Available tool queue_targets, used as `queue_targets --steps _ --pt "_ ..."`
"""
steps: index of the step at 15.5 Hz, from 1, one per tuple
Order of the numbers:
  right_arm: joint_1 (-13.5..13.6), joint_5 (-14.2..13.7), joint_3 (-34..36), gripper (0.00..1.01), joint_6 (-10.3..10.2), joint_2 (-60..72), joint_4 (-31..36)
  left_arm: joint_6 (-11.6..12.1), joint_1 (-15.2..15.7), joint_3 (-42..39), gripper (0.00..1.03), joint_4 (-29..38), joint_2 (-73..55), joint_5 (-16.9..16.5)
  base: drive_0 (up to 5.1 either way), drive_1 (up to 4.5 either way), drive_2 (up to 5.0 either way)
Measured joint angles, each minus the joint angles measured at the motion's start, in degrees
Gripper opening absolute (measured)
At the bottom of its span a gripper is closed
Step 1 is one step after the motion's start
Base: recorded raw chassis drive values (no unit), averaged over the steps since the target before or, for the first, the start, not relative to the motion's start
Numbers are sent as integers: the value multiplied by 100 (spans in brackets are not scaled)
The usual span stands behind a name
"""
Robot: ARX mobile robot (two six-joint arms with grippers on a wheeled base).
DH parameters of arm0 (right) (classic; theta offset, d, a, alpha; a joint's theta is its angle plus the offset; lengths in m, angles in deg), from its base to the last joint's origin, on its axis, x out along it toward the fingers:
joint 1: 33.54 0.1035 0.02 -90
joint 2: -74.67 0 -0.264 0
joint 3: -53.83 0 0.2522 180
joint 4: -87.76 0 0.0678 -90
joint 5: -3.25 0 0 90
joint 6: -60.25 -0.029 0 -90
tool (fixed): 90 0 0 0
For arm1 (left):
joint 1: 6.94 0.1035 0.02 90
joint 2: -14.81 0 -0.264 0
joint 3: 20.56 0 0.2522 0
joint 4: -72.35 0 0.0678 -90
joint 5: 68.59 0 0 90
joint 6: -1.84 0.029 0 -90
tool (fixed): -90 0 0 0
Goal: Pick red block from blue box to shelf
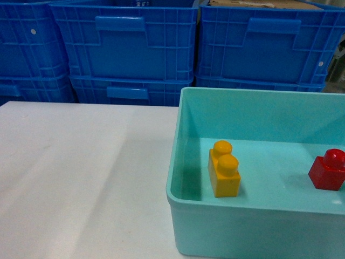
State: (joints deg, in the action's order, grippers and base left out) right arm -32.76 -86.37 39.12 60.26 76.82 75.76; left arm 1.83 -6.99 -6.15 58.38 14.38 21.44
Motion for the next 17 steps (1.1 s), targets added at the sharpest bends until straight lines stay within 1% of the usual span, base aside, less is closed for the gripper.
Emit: queue_targets --steps 1,2,3,5,6,17 --pt "0 0 0 49 0 0 0 0 0 0 98 0 0 0 0 0 0" --pt "0 0 0 52 4 0 0 0 0 0 98 0 0 0 0 0 0" --pt "0 0 0 67 2 0 0 0 0 0 98 0 0 0 0 0 0" --pt "0 0 0 85 2 0 0 0 0 0 98 0 0 0 0 0 0" --pt "0 0 0 98 2 0 0 0 0 0 98 0 0 0 0 0 0" --pt "-2 0 0 98 2 0 0 0 0 0 98 0 0 0 0 0 0"
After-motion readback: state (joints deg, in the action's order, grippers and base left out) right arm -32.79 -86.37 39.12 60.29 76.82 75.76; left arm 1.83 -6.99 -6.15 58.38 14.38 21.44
